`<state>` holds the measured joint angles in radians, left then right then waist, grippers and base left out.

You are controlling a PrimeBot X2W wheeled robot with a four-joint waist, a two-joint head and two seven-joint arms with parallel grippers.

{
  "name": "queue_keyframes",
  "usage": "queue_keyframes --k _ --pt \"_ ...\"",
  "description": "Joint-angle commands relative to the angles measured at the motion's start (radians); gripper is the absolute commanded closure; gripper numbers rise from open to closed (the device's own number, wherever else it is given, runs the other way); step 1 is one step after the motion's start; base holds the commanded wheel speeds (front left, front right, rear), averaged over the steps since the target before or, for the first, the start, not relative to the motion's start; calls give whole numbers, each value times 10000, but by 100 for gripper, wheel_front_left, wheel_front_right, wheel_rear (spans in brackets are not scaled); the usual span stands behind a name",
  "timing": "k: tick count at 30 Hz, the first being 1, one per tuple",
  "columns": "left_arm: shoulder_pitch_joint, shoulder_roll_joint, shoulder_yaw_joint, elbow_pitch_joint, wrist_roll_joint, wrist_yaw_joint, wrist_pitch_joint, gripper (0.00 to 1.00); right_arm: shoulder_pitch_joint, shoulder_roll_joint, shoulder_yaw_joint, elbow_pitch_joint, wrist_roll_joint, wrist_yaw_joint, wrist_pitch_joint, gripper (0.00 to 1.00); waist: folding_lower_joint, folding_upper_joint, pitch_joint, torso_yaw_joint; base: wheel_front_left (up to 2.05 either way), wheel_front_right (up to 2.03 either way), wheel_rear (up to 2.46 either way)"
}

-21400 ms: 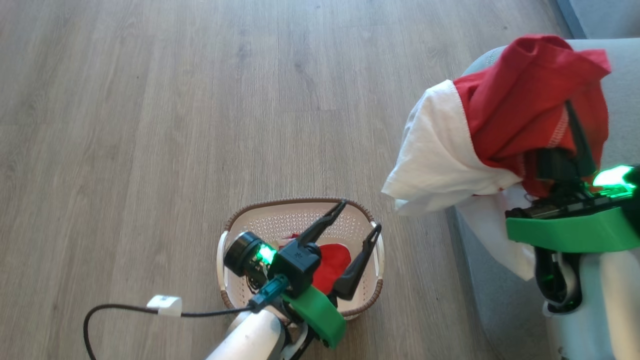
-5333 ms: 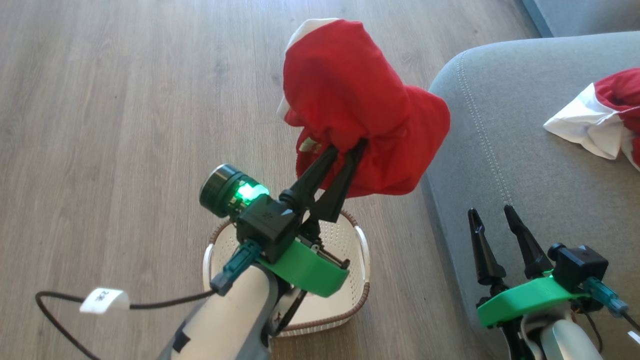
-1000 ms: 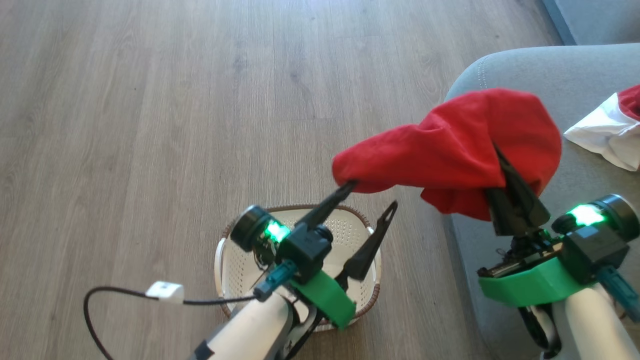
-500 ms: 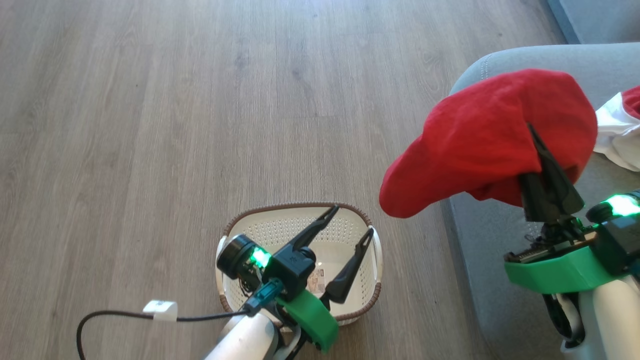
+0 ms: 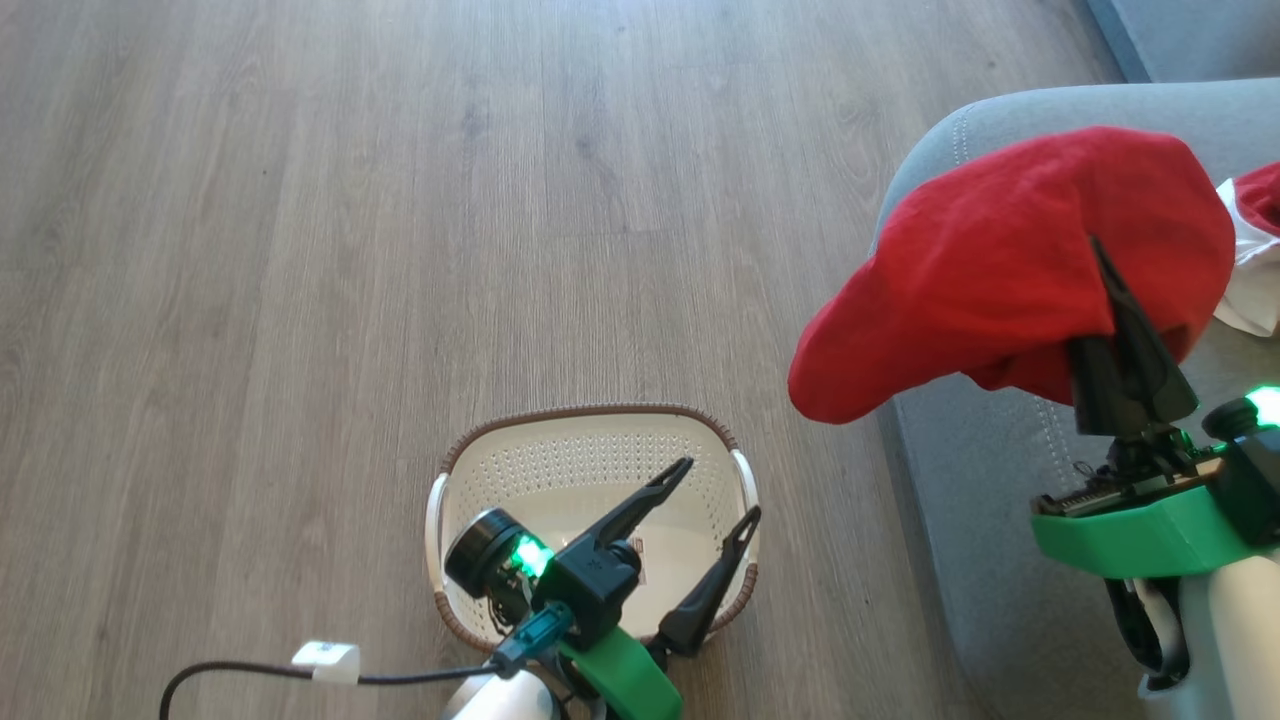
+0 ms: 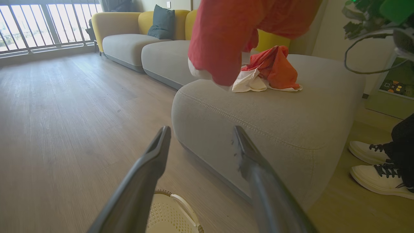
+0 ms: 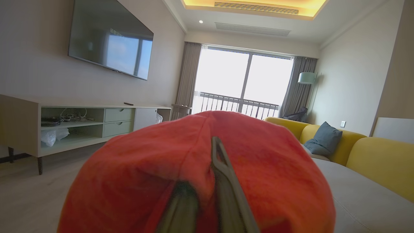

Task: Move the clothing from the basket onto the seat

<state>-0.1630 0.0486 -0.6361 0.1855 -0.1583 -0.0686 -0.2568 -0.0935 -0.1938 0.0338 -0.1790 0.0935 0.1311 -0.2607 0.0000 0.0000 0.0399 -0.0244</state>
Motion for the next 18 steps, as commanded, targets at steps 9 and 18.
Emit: queue_keyframes --k 9,18 --pt "55 16 247 -132 189 -47 -49 0 -388 -86 4 -318 18 -4 -11 100 0 0 -46 -71 0 0 0" --pt "160 16 248 -68 193 -50 -49 0 -401 -83 -52 -320 14 -4 -11 100 0 0 -46 -226 0 0 0"
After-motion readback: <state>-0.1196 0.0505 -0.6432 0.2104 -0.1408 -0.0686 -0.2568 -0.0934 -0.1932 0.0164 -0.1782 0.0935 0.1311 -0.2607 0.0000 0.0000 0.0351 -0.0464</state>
